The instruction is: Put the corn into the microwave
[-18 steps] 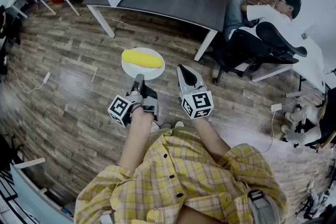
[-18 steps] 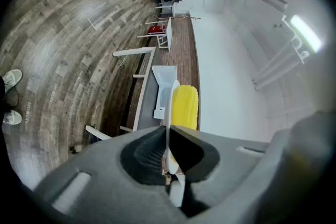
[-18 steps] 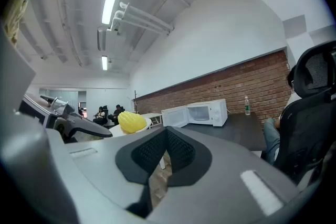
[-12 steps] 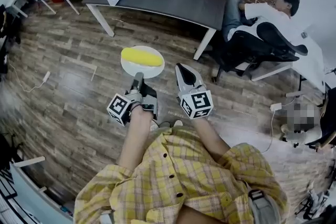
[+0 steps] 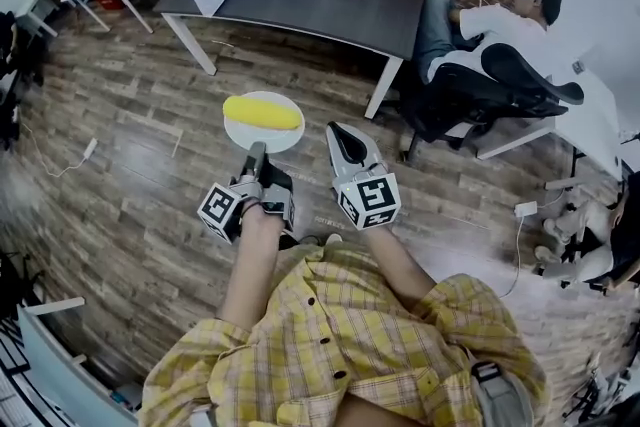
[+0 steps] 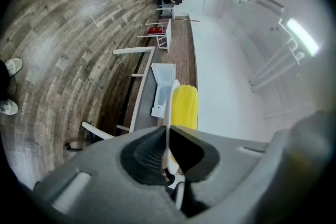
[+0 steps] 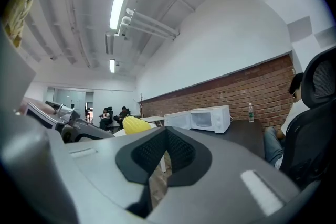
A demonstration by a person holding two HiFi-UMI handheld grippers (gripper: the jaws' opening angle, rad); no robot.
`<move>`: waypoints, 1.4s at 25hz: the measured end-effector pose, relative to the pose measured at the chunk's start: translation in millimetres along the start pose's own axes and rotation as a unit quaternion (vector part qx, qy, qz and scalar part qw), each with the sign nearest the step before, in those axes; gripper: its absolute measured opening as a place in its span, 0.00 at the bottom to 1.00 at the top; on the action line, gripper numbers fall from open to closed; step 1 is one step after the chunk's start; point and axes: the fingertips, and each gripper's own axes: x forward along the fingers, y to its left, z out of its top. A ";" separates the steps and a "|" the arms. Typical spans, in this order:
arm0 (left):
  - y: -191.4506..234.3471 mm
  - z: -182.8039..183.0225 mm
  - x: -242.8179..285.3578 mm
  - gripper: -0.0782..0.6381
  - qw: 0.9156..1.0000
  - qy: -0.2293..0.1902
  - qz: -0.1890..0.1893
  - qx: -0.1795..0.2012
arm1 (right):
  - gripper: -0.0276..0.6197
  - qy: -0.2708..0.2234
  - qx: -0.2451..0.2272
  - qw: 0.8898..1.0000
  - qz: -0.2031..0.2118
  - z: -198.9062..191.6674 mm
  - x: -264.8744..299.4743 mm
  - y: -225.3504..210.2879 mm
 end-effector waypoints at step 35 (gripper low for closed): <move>16.2 7.7 186.9 0.13 0.999 0.037 0.024 0.003 | 0.04 0.013 0.017 0.999 -0.038 -18.0 129.9 -133.9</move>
